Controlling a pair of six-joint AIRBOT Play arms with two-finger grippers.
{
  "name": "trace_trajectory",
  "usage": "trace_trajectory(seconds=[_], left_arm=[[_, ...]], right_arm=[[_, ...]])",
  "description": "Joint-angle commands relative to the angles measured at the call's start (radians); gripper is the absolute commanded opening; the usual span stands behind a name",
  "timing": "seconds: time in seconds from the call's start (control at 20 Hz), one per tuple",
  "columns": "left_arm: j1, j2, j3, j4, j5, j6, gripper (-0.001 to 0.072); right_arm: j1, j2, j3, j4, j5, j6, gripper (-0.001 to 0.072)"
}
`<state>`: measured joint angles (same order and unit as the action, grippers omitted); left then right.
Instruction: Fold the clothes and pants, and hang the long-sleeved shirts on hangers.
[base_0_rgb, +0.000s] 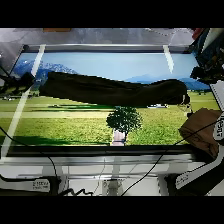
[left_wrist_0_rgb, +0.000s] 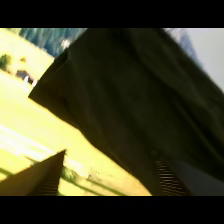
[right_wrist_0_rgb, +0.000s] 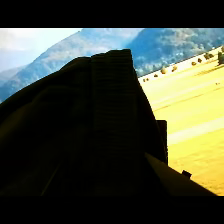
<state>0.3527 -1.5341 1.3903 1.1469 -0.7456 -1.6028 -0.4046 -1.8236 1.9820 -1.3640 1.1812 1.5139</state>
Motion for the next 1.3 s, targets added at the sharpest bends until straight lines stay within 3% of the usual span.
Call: trace_trajectory(seconds=[0.0,0.2,0.35,0.5,0.8,0.85,0.95,1.0,1.1,1.15,1.25], left_arm=[[-0.010,-0.036,-0.071,-0.078,0.049,-0.051,0.0707],[-0.016,-0.162,-0.071,-0.320,0.153,-0.051,0.0706],[-0.016,-0.239,-0.071,-0.341,0.177,-0.057,0.0706],[-0.023,-0.285,-0.071,-0.349,0.225,-0.131,0.0706],[-0.100,-0.304,-0.071,-0.348,0.579,-0.129,0.0698],[-0.109,-0.315,-0.071,-0.348,0.611,-0.130,0.0637],[-0.123,-0.344,-0.063,-0.348,0.620,-0.130,0.0515],[-0.129,-0.354,-0.057,-0.348,0.622,-0.129,0.0406],[-0.134,-0.364,-0.042,-0.346,0.631,-0.120,0.0067],[-0.134,-0.362,-0.028,-0.325,0.629,-0.110,0.0025],[-0.133,-0.340,0.004,-0.224,0.609,-0.109,0.0025]], right_arm=[[0.000,0.005,0.001,0.011,0.005,-0.016,0.0477],[0.000,0.005,0.001,0.026,0.005,-0.015,0.0477],[0.000,0.005,0.001,0.026,0.005,-0.014,0.0477],[0.000,0.005,0.001,0.026,0.005,-0.014,0.0477],[0.000,0.005,0.001,0.048,0.013,-0.011,0.0477],[0.002,0.005,0.001,0.079,0.026,-0.011,0.0472],[0.013,0.006,0.002,0.113,0.058,-0.018,0.0322],[0.023,0.007,0.002,0.113,0.068,-0.018,0.0310],[0.050,0.011,0.001,0.114,0.075,-0.018,0.0310],[0.066,0.012,0.002,0.114,0.074,-0.018,0.0310],[0.115,0.012,0.001,0.115,0.057,-0.018,0.0310]])
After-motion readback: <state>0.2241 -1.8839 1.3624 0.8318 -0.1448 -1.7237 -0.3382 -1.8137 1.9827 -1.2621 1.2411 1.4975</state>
